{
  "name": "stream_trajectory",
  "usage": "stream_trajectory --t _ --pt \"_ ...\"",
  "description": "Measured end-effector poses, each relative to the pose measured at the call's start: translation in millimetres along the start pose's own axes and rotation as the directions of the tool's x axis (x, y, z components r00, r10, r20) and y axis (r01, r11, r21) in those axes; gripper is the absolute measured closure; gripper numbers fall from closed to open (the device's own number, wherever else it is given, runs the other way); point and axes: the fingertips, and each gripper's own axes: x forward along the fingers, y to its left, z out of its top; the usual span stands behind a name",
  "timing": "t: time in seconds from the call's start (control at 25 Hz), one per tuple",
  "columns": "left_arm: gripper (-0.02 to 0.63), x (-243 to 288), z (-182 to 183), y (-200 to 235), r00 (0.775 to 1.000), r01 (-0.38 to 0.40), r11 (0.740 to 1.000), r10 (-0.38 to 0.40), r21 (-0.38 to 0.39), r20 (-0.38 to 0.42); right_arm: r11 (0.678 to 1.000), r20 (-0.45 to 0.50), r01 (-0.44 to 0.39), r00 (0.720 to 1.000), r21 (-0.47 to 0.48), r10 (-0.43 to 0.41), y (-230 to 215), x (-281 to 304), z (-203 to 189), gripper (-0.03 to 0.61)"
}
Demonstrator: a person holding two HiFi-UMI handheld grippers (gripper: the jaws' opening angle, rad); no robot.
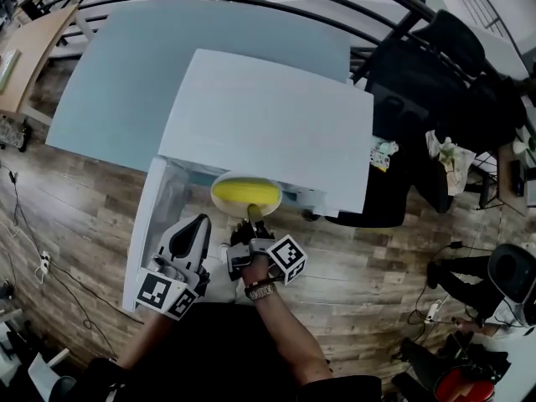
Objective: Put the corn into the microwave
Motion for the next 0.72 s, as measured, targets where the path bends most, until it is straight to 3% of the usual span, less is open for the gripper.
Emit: stream_trajectory --t 0.72 --pt "0.612 20 -11 13 1.0 -0.01 1.0 0.009 -0.028 -0.027 0.999 0.064 0.004 0.998 0.039 -0.007 -3 59 21 0.549"
